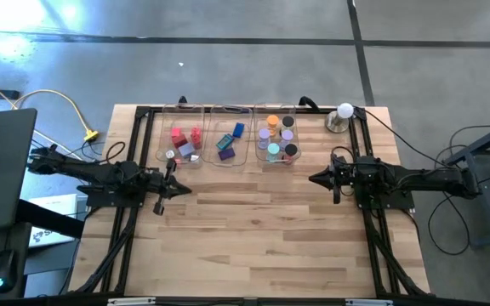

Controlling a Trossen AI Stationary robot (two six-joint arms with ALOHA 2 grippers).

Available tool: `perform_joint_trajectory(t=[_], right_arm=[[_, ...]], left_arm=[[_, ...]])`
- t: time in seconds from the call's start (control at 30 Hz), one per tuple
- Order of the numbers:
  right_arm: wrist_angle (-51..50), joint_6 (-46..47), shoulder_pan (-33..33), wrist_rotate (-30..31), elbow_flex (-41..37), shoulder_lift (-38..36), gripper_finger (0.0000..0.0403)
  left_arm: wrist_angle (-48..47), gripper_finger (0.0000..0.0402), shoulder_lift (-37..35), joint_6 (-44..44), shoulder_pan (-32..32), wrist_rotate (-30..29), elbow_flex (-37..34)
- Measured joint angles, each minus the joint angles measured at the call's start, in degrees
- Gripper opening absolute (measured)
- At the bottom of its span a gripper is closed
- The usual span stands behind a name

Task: Pick & Place Office items
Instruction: Return to Home Position

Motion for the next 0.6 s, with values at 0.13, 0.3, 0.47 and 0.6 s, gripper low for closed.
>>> perform_joint_trajectory(t=[0.13,0.3,0.47,0.6], right_arm=[[0.02,-0.01,0.0,0.0,0.0,0.0,0.001],[0.02,-0.02,0.0,0.0,0.0,0.0,0.001],[0.02,-0.02,0.0,0.0,0.0,0.0,0.001],[0.02,-0.02,0.02,0.0,0.0,0.0,0.001]], left_arm=[[-0.27,0.0001,0.11,2.92,3.26,4.26,0.0],[-0.97,0.0001,0.11,1.8,6.7,7.44,0.0],[-2.83,0.0001,0.13,-5.06,8.66,2.62,0.0],[-2.43,0.0001,0.11,-8.05,9.39,0.47,0.0]])
